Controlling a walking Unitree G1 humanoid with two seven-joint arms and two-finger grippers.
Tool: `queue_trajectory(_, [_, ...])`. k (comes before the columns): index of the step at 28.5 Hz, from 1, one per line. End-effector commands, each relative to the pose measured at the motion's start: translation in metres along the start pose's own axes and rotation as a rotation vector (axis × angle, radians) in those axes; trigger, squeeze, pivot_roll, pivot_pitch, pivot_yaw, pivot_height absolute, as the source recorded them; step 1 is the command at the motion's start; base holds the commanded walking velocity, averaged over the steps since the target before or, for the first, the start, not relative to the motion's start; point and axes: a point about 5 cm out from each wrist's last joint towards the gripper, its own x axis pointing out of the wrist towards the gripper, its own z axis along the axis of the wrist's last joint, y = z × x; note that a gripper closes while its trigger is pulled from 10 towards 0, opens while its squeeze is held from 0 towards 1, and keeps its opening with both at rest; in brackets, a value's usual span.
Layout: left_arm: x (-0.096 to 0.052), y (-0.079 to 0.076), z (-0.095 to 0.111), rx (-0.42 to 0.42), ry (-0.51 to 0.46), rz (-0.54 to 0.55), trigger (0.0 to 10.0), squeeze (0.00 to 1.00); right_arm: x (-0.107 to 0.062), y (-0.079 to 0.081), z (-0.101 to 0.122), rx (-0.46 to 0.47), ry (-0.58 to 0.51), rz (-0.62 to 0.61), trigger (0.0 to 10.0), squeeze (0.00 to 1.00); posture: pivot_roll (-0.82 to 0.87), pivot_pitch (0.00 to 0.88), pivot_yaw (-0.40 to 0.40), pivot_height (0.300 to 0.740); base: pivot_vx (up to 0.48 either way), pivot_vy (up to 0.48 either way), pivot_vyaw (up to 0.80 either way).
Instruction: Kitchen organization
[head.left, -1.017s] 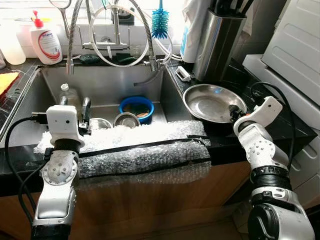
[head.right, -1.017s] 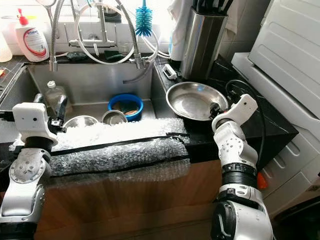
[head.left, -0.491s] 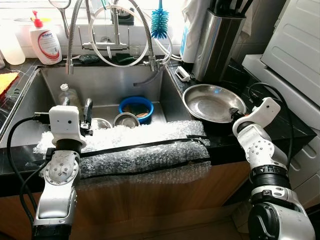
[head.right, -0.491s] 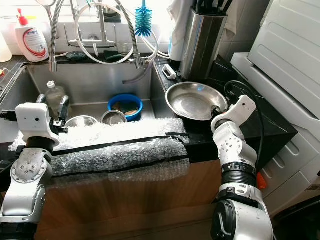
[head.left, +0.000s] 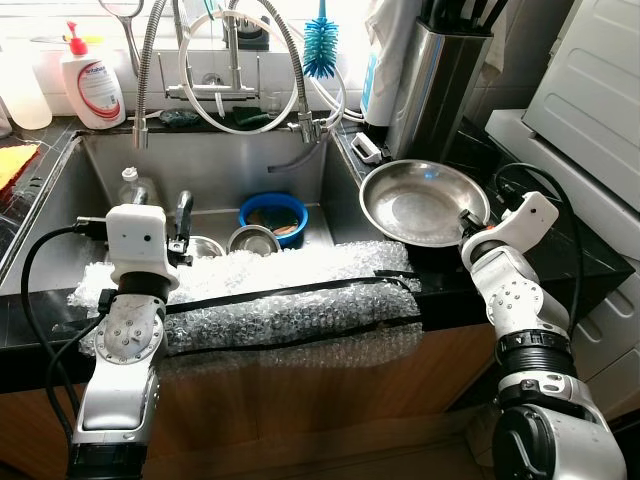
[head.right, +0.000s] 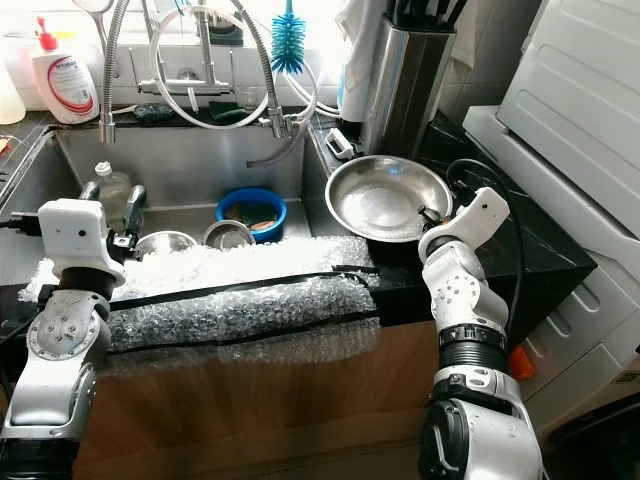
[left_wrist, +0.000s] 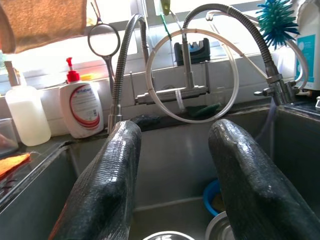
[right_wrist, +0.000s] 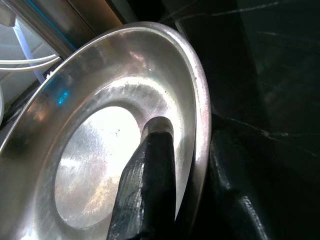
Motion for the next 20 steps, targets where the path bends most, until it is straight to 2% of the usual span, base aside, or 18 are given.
queue_trajectory(1, [0.004, -0.004, 0.008, 0.003, -0.037, -0.015, 10.0, 0.0, -0.002, 0.002, 0.005, -0.002, -0.051, 0.017, 0.0, 0.0, 0.02, 0.0, -0.085, 0.74, 0.0, 0.0, 0.0])
queue_trajectory(5, [0.007, -0.003, 0.013, 0.027, -0.069, -0.004, 10.0, 0.0, -0.006, 0.002, 0.014, -0.02, -0.177, 0.048, 0.0, 0.0, 0.02, 0.0, -0.085, 0.74, 0.0, 0.0, 0.0])
queue_trajectory(8, [0.01, -0.003, 0.017, 0.04, -0.091, 0.015, 10.0, 0.0, -0.009, 0.002, 0.018, 0.032, -0.258, 0.07, 0.0, 0.0, 0.02, 0.0, -0.088, 0.74, 0.0, 0.0, 0.0])
queue_trajectory(10, [0.01, -0.003, 0.018, 0.042, -0.092, 0.016, 10.0, 0.0, -0.01, 0.002, 0.018, 0.035, -0.271, 0.078, 0.0, 0.0, 0.02, 0.0, -0.088, 0.74, 0.0, 0.0, 0.0])
queue_trajectory(11, [0.011, -0.002, 0.02, 0.044, -0.101, 0.027, 10.0, 0.0, -0.013, 0.006, 0.021, 0.063, -0.316, 0.12, 0.0, 0.0, 0.02, 0.0, -0.089, 0.74, 0.0, 0.0, 0.0])
queue_trajectory(13, [0.012, -0.002, 0.021, 0.047, -0.105, 0.03, 10.0, 0.0, -0.014, 0.008, 0.022, 0.067, -0.334, 0.139, 0.0, 0.0, 0.02, 0.0, -0.089, 0.74, 0.0, 0.0, 0.0])
queue_trajectory(14, [0.013, -0.003, 0.025, 0.046, -0.119, 0.029, 10.0, 0.0, -0.019, 0.018, 0.024, 0.094, -0.375, 0.225, 10.0, 0.0, 0.02, 0.0, -0.09, 0.74, 0.0, 0.0, 0.0])
queue_trajectory(16, [0.015, -0.005, 0.028, 0.018, -0.125, 0.025, 10.0, 0.0, -0.021, 0.022, 0.023, 0.077, -0.398, 0.269, 10.0, 0.0, 0.02, 0.0, -0.09, 0.74, 0.0, 0.0, 0.0])
queue_trajectory(17, [0.017, -0.007, 0.03, -0.041, -0.123, 0.027, 10.0, 0.0, -0.023, 0.025, 0.022, 0.051, -0.406, 0.296, 10.0, 0.0, 0.02, 0.0, -0.093, 0.74, 0.0, 0.0, 0.0])
queue_trajectory(18, [0.017, -0.007, 0.03, -0.041, -0.123, 0.027, 10.0, 0.0, -0.023, 0.025, 0.022, 0.051, -0.406, 0.296, 10.0, 0.0, 0.02, 0.0, -0.093, 0.74, 0.0, 0.0, 0.0])
queue_trajectory(19, [0.02, -0.008, 0.033, -0.14, -0.118, 0.036, 10.0, 0.0, -0.025, 0.029, 0.017, 0.016, -0.408, 0.338, 10.0, 0.0, 0.02, 0.0, -0.094, 0.74, 0.0, 0.0, 0.0])
queue_trajectory(20, [0.021, -0.009, 0.035, -0.179, -0.116, 0.04, 10.0, 0.0, -0.026, 0.031, 0.014, 0.003, -0.404, 0.355, 10.0, 0.0, 0.02, 0.0, -0.094, 0.74, 0.0, 0.0, 0.0])
